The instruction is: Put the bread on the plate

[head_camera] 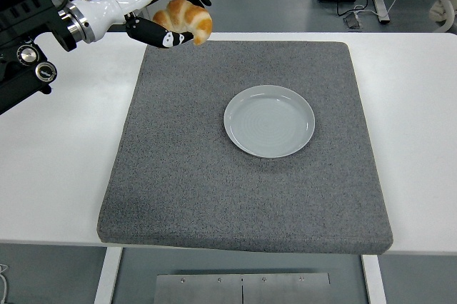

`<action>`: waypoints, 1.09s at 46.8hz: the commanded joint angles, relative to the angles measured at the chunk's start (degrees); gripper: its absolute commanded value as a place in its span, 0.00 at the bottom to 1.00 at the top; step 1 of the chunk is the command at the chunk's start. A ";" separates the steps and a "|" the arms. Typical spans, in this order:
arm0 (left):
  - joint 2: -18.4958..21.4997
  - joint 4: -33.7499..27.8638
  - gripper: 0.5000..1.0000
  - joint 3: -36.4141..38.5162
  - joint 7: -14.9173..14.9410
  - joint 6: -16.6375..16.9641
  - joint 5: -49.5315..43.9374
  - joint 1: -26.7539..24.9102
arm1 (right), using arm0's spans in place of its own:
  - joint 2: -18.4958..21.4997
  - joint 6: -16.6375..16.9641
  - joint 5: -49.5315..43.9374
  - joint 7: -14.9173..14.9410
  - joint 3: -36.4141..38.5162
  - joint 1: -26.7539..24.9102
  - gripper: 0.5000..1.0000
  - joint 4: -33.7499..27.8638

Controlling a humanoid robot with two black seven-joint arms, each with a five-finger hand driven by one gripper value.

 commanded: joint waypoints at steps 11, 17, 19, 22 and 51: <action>-6.70 2.94 0.29 0.71 0.21 0.09 1.10 -0.78 | 0.00 -0.04 0.00 -0.01 0.00 0.00 1.00 0.00; -9.60 3.91 0.30 1.59 0.30 0.09 1.36 -1.30 | 0.00 0.05 0.00 -0.01 0.00 0.00 1.00 0.00; -10.47 4.35 0.30 2.20 0.30 0.18 1.36 -1.48 | 0.00 -0.04 0.00 -0.01 0.00 0.00 1.00 0.00; -11.79 5.05 0.30 2.91 0.30 0.26 1.36 -1.48 | 0.00 0.05 0.00 -0.01 0.00 0.00 1.00 0.00; -20.85 11.73 0.30 8.00 0.21 1.14 4.26 0.19 | 0.00 0.05 0.00 -0.01 0.00 0.00 1.00 0.00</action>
